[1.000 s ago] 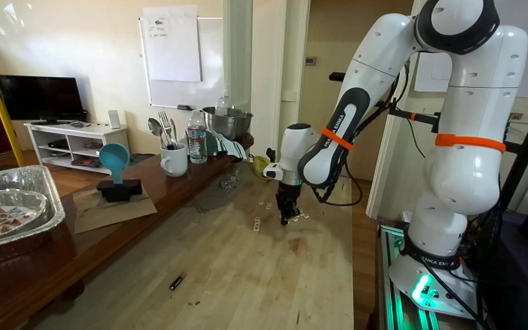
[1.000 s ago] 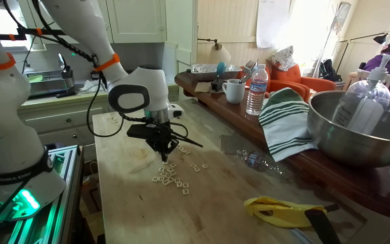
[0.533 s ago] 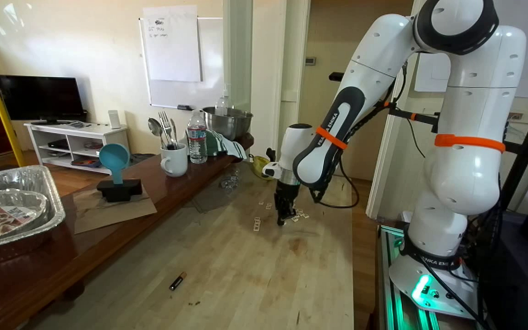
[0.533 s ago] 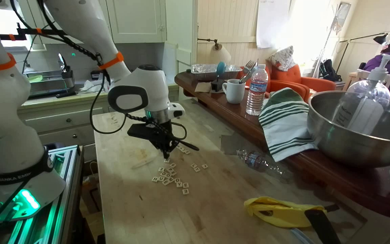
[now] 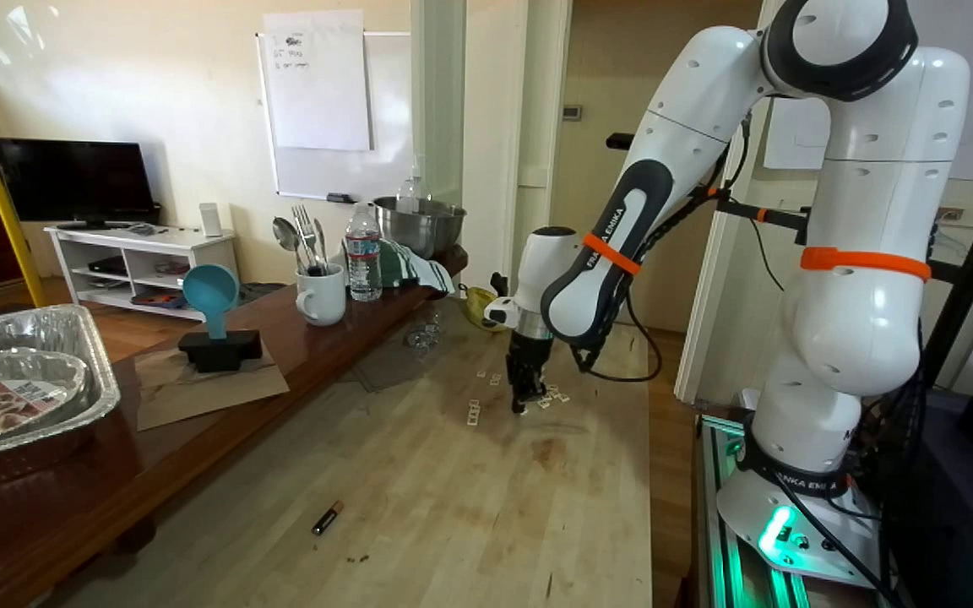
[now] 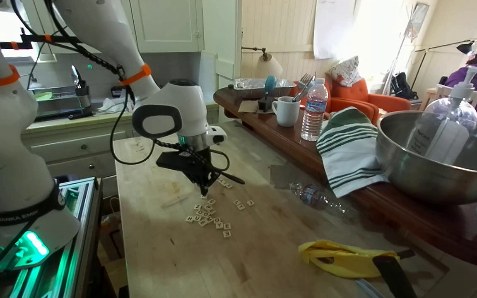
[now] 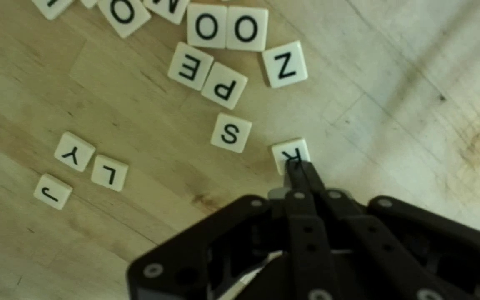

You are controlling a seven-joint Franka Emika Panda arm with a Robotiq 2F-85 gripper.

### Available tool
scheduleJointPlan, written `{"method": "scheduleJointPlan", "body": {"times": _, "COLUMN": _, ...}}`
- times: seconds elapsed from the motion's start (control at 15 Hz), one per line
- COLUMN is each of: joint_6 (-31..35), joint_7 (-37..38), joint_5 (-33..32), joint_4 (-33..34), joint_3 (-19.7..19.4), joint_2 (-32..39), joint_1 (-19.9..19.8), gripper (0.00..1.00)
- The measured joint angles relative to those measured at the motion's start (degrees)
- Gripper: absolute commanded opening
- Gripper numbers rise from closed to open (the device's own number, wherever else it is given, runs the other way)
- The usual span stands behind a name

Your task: Remove the tile letter s from the word, then move the two right tile letters to the left, then add tile letter r to the word

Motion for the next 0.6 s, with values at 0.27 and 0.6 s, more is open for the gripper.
{"method": "scheduleJointPlan", "body": {"times": 0.27, "joint_6": 0.00, "joint_7": 0.13, "joint_5": -2.62, "joint_4": 0.00, "joint_3": -0.67, "joint_2": 0.00, "joint_1": -0.57, "gripper": 0.00}}
{"method": "scheduleJointPlan", "body": {"times": 0.6, "joint_6": 0.01, "joint_7": -0.03, "joint_5": -2.13, "joint_4": -0.01, "joint_3": -0.53, "joint_2": 0.19, "joint_1": -0.64, "gripper": 0.00}}
